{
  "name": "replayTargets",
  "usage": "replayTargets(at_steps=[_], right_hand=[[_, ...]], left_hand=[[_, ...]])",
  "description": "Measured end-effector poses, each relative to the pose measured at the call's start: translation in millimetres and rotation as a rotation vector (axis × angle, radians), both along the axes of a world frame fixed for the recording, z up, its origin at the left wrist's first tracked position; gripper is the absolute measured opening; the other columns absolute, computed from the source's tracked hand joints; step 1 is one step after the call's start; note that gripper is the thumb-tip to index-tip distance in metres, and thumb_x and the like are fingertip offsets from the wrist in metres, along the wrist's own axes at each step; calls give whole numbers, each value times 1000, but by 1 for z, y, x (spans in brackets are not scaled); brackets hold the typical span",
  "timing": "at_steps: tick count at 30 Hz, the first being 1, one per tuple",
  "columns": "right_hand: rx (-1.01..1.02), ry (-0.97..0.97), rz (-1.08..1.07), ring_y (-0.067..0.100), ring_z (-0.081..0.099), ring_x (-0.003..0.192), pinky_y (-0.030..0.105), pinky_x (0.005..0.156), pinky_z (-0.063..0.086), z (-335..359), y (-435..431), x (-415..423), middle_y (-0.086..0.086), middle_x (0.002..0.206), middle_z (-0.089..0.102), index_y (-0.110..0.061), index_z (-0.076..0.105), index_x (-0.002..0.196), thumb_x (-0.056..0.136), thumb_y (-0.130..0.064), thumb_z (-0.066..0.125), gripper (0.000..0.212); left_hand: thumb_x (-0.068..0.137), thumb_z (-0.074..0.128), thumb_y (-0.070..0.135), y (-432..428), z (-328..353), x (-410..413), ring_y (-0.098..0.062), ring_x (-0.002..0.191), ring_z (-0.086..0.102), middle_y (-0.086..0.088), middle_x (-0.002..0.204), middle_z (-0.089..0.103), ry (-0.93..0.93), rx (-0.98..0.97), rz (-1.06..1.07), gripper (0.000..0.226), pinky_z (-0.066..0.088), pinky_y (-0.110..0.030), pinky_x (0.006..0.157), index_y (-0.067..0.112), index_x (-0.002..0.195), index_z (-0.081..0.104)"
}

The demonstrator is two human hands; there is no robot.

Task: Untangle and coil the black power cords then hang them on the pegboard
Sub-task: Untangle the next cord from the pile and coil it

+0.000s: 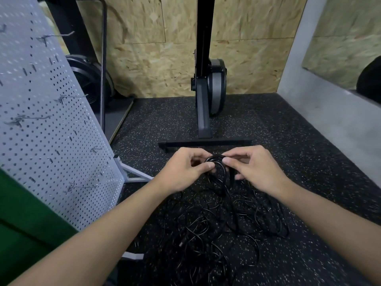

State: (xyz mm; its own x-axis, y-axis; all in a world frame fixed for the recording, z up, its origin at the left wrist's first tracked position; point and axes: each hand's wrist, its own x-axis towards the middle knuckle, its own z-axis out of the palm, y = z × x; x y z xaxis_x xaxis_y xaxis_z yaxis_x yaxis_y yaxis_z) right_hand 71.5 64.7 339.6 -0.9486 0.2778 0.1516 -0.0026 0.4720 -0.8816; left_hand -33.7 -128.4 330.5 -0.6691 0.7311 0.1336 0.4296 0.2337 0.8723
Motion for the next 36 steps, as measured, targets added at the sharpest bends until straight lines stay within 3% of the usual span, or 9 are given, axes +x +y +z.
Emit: replayTargets(at_steps=[6, 9, 15, 20, 24, 27, 29, 32, 36], right_hand=[[-43, -10, -28, 13, 76, 90, 36, 70, 66, -3, 1, 3, -4, 89, 78, -32, 75, 97, 98, -17, 71, 16], [-84, 35, -81, 13, 75, 90, 35, 70, 66, 0, 3, 3, -2, 89, 76, -33, 73, 93, 100, -14, 68, 21], [-101, 52, -65, 11, 74, 91, 36, 74, 66, 0, 3, 5, -2, 90, 74, -30, 74, 100, 103, -9, 62, 24], [-135, 80, -41, 13, 74, 95, 35, 76, 65, 2, 3, 10, 0, 95, 75, -25, 74, 105, 104, -8, 60, 22], [-159, 109, -74, 14, 75, 95, 35, 75, 65, -1, 6, 13, 4, 97, 75, -26, 73, 106, 103, -9, 61, 21], [-179, 140, -104, 17, 75, 94, 33, 72, 65, 0, 7, 12, 6, 96, 74, -28, 72, 103, 103, -9, 62, 22], [-190, 160, -117, 18, 75, 95, 31, 71, 64, 1, 6, 10, 6, 96, 74, -29, 71, 102, 103, -9, 63, 22], [29, 220, -144, 10, 70, 90, 21, 77, 58, 1, 11, 10, -1, 94, 72, -27, 73, 110, 104, -12, 61, 19], [447, 238, -132, 5, 56, 82, 10, 74, 39, -4, 33, 9, -3, 90, 60, -15, 70, 123, 107, -14, 55, 22]], left_hand=[[102, 65, 13, 5, -9, 14, -15, 115, 70, 2, 121, 76, -298, 149, 20, 26, 53, -40, 106, 25, 124, 73], [97, 57, 26, 12, -6, 23, -19, 108, 71, -4, 132, 72, -627, 258, -7, 41, 56, -36, 91, 32, 137, 63], [102, 67, 29, 17, -11, 21, -29, 99, 77, -14, 119, 75, -468, 266, 235, 24, 61, -45, 94, 19, 125, 64], [98, 65, 53, 15, -19, 13, -30, 85, 79, -17, 130, 63, -634, 211, 407, 73, 65, -41, 80, 24, 157, 33], [91, 38, 82, 18, -19, 21, -32, 99, 78, -17, 106, 79, -760, -14, 271, 86, 61, -44, 87, 8, 131, 57], [88, 17, 90, 18, -17, 30, -19, 112, 72, -2, 109, 80, -600, -235, -47, 95, 48, -37, 94, 19, 125, 68], [89, 37, 87, 17, -23, 32, -11, 102, 71, -4, 104, 81, -437, -316, -148, 82, 45, -35, 94, 20, 121, 72], [103, 59, 52, 14, -35, 25, -6, 66, 64, -7, 80, 78, -218, -359, -108, 37, 44, -25, 68, 18, 97, 75], [108, 54, 41, 0, -37, 6, -10, 46, 42, 9, 54, 50, -23, -273, 104, 34, 31, -28, 49, 22, 84, 70]])
